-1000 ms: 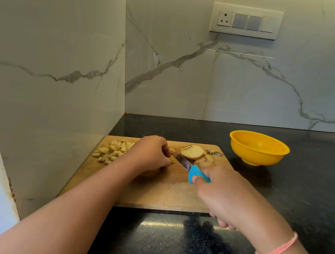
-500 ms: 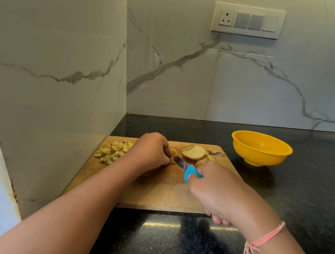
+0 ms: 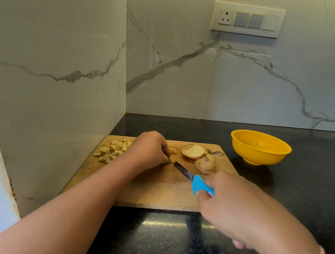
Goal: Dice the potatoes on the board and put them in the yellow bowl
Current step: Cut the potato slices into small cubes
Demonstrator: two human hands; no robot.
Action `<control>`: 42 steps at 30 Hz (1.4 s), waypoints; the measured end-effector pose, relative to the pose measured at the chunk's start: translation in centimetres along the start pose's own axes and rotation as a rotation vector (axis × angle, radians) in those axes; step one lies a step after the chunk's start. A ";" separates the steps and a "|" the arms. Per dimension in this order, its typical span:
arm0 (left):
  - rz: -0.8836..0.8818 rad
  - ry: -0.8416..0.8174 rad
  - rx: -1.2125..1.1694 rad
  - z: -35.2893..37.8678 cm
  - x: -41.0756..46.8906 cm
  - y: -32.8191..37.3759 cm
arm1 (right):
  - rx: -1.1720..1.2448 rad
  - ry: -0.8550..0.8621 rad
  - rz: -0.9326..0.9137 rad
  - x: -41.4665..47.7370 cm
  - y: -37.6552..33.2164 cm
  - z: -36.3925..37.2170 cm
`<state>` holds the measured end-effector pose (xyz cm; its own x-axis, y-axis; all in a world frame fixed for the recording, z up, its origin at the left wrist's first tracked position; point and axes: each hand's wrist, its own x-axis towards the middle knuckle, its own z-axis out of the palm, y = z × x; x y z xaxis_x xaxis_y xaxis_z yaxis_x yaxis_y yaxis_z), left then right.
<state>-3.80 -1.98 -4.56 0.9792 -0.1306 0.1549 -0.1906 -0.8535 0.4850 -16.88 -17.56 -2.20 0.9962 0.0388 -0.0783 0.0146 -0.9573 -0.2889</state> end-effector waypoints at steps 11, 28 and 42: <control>0.022 0.041 -0.027 0.0 -0.4 -0.2 | 0.045 0.103 -0.081 2.1 -0.6 1.4; -0.001 0.029 0.000 -0.1 -0.5 0.3 | -0.118 0.060 -0.126 3.0 -2.9 0.9; 0.029 0.006 0.057 -0.8 -0.7 -0.5 | 0.003 0.127 -0.104 1.0 0.2 0.6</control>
<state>-4.44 -1.10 -4.22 0.9729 -0.1531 0.1733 -0.2146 -0.8767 0.4306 -15.94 -17.58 -2.87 0.9922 0.1007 0.0734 0.1179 -0.9491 -0.2920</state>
